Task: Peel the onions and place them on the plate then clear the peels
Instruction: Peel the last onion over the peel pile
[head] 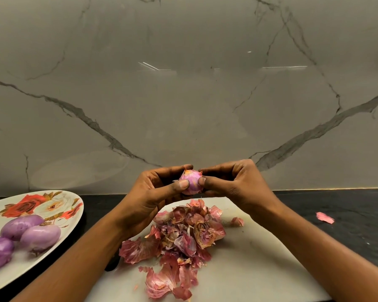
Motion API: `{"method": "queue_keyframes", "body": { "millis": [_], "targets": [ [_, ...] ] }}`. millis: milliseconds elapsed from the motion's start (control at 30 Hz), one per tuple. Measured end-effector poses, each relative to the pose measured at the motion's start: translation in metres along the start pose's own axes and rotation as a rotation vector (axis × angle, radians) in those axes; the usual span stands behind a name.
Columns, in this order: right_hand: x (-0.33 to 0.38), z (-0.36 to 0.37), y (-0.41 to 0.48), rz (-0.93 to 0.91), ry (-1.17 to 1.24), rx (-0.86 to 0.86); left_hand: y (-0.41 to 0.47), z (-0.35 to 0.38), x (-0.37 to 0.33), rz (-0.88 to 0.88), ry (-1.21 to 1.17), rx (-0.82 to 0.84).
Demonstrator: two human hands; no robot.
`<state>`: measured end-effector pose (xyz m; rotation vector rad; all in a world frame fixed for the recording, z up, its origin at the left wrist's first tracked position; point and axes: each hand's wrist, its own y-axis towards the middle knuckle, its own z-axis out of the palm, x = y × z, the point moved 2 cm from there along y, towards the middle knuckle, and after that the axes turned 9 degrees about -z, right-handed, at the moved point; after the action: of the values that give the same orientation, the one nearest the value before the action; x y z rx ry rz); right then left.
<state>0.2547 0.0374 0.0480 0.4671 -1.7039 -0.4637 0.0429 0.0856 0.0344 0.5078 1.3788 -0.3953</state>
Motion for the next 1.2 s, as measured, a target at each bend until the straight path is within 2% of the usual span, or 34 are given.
{"method": "queue_keyframes", "body": {
  "millis": [300, 467, 933, 1200],
  "targets": [
    [0.0018, 0.0009, -0.0012, -0.030, -0.034, -0.032, -0.0002, -0.0012, -0.0018, 0.016, -0.059, 0.013],
    [0.0019, 0.0022, -0.0012, -0.033, 0.038, 0.001, 0.0003, -0.0014, -0.0020, 0.029, -0.052, -0.005],
    [0.0045, 0.0024, -0.0020, -0.062, -0.072, -0.036, 0.0015, -0.0021, -0.0008, 0.023, -0.090, 0.027],
    [0.0049, 0.0006, -0.0013, -0.039, -0.010, -0.051, 0.0057, -0.0060, 0.0000, 0.061, -0.109, -0.064]
  ]
}}
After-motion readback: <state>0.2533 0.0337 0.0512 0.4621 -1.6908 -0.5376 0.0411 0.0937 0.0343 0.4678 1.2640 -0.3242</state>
